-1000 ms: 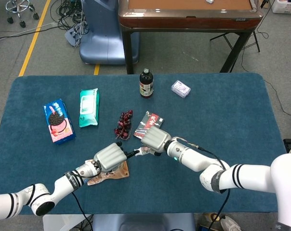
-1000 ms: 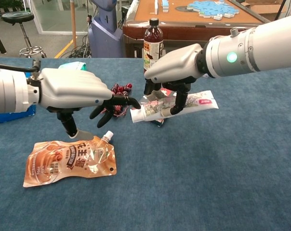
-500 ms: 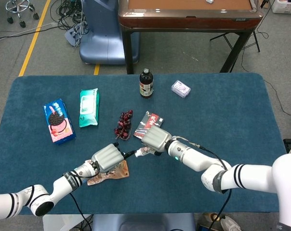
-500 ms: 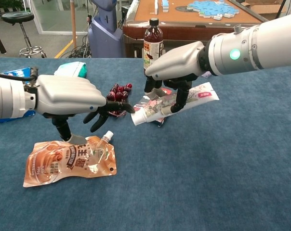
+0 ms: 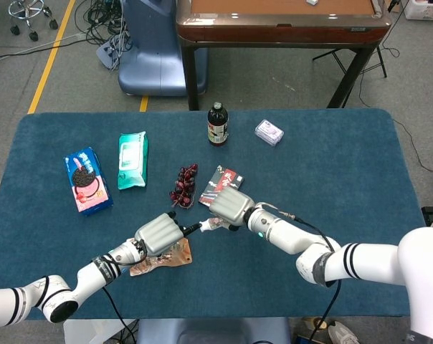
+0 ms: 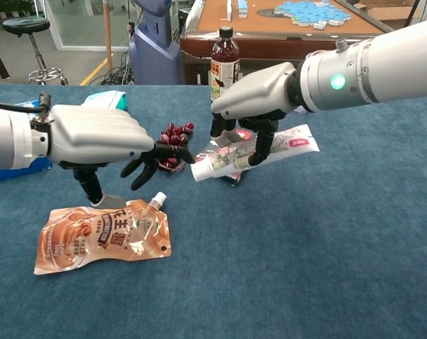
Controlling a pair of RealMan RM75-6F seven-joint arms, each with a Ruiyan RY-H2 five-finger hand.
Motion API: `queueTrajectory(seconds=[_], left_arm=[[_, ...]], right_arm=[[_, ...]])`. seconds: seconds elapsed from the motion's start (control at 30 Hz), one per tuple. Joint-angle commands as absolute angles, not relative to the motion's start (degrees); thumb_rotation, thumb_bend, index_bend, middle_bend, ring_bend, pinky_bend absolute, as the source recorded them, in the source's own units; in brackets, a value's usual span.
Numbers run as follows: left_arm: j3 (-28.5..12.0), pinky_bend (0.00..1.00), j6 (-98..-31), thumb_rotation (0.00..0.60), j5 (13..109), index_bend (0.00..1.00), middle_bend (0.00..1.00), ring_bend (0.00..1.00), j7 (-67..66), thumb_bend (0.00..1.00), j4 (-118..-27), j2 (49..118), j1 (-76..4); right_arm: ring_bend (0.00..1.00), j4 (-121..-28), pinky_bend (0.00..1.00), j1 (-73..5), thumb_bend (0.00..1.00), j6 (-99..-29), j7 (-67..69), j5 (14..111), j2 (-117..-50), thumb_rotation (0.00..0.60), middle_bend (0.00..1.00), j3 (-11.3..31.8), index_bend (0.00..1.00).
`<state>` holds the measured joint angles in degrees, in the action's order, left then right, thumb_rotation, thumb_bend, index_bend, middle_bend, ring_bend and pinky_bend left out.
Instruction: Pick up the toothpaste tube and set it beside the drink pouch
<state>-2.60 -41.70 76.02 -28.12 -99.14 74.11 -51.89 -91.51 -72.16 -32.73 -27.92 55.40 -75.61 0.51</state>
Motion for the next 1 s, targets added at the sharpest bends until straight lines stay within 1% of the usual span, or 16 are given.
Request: queueTrajectory(seconds=[0.03,0.43,1.0], left_arm=[[-2.39,0.25,-41.73,0.600,75.81,0.05,0.51,0.50,-28.37,0.26,-99.22,74.12,-52.07],[-1.49,0.25,-41.95,0.600,75.10,0.05,0.51,0.50,-28.85,0.26,-99.10,74.68,-52.52],[-0.30,0.25,-41.87,0.600,73.69,0.07,0.51,0.50,-29.53,0.26,-97.98,75.51,-52.98]], right_arm=[[0.82,-91.38,0.43,-72.51,0.99,-32.74,-28.25,54.80,-75.79,0.600,0.84,0.25,0.99],[0.83,-92.13,0.43,-73.16,0.99,-33.40,-28.33,53.85,-75.85,0.600,0.85,-0.11,0.99],[0.85,-92.69,0.43,-72.32,0.99,-33.85,-25.57,56.52,-75.27,0.600,0.87,0.41,1.00]])
